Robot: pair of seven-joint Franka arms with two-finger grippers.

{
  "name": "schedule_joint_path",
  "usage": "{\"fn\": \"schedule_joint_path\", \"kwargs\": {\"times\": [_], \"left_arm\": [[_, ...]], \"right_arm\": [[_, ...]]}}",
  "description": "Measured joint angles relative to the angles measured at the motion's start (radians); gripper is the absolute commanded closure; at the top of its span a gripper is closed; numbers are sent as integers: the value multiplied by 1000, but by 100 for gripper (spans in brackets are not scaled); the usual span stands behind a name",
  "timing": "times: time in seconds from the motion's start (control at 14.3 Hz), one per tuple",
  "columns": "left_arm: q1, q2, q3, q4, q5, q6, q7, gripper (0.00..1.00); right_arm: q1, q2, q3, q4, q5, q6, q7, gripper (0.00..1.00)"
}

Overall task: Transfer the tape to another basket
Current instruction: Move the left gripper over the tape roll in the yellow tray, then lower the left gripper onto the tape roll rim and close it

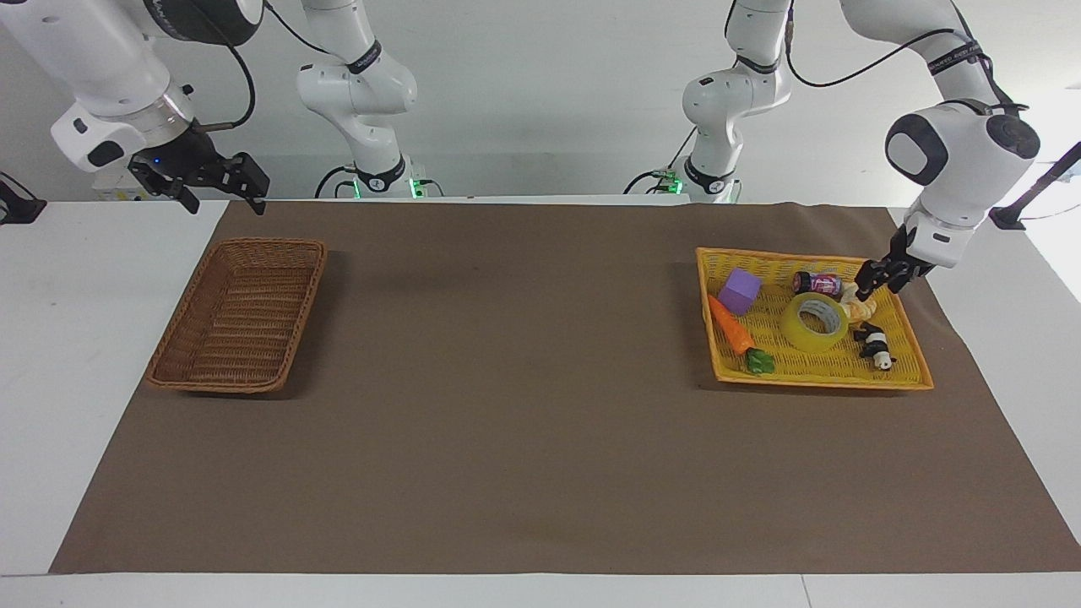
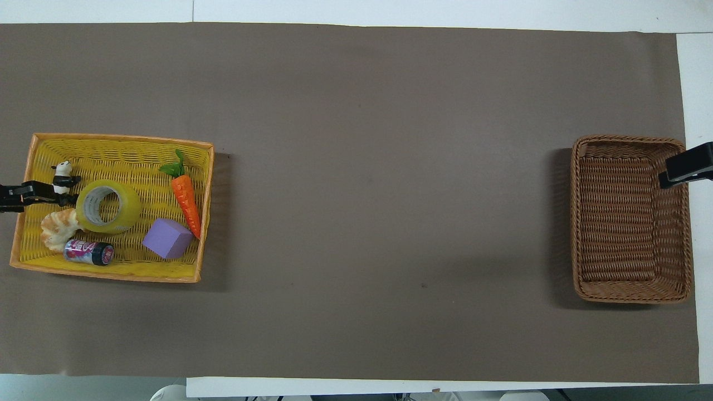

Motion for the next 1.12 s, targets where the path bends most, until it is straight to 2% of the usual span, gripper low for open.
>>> {"fn": "schedule_joint_path", "kwargs": {"times": [0.56,1.12], "left_arm": [[-5,65,-16,-39,0,20,67,29],[-34,71,-20,-62,0,50,145,29]], "right_arm": [[0,0,0,0,0,0,0,1],[0,0,0,0,0,0,0,1]]}}
